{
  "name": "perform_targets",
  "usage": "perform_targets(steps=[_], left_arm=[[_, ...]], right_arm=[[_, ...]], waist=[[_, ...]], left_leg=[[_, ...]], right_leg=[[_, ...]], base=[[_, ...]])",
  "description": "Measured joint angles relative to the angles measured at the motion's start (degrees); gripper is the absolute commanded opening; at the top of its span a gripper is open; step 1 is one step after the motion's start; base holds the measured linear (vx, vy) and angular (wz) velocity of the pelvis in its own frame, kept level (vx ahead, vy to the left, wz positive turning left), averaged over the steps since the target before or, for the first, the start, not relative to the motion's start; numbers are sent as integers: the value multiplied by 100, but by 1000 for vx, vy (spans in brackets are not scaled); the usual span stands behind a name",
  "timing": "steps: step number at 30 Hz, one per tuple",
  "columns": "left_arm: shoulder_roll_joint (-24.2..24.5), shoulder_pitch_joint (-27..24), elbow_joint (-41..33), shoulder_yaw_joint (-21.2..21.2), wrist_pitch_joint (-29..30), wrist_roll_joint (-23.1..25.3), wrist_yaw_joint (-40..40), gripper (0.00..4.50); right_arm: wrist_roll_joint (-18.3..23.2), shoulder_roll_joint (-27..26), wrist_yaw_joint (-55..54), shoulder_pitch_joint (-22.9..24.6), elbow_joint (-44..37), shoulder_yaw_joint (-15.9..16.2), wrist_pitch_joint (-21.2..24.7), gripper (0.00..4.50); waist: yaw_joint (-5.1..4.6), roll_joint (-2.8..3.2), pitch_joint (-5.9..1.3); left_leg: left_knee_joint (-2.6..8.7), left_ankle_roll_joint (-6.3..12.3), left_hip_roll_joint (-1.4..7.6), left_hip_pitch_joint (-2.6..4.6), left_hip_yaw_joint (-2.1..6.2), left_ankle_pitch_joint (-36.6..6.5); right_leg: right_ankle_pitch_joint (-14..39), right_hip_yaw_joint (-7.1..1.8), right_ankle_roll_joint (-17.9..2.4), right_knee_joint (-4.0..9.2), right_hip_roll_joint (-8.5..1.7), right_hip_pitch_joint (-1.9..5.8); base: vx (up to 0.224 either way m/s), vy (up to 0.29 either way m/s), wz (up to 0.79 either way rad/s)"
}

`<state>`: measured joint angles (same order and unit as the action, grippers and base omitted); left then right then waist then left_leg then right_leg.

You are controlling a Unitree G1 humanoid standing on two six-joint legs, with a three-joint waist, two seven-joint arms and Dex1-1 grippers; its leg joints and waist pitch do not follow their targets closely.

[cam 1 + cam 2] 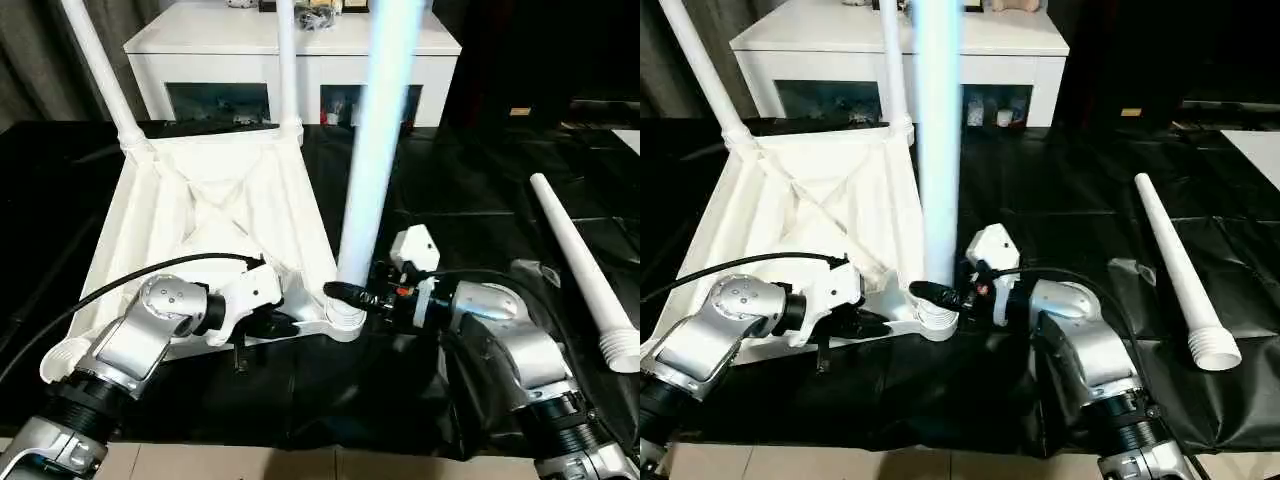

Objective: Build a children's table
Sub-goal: Insert table leg to table base

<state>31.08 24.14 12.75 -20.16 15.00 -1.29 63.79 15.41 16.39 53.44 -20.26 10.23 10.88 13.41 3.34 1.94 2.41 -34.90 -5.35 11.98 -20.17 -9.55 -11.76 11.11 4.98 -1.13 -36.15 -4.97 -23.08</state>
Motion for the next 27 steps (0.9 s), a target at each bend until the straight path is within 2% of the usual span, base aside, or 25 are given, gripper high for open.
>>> perform_targets(steps=[10,13,18,27], left_arm=[[-5,0,5,-4,6,3,0,0],[-19,0,6,-7,6,3,4,0],[-24,1,13,-13,6,2,8,0],[-26,4,58,-13,2,0,11,0]], right_arm=[[17,46,-25,113,-71,-10,-98,184],[-205,168,-35,200,-258,150,-318,184],[-388,235,-57,264,-383,238,-497,184],[-805,357,-76,102,-422,576,-717,184]], waist=[[1,1,0],[2,1,0],[1,2,0],[-2,5,-1]], left_leg=[[2,0,0,3,2,0],[3,-1,0,2,2,0],[6,-1,-1,3,3,0],[17,-1,-3,10,2,0]], right_leg=[[0,0,0,2,0,3],[1,0,1,4,0,3],[1,0,2,5,0,5],[3,-9,5,8,0,23]], base=[[0,0,0],[0,0,0],[0,0,0],[0,0,0]])
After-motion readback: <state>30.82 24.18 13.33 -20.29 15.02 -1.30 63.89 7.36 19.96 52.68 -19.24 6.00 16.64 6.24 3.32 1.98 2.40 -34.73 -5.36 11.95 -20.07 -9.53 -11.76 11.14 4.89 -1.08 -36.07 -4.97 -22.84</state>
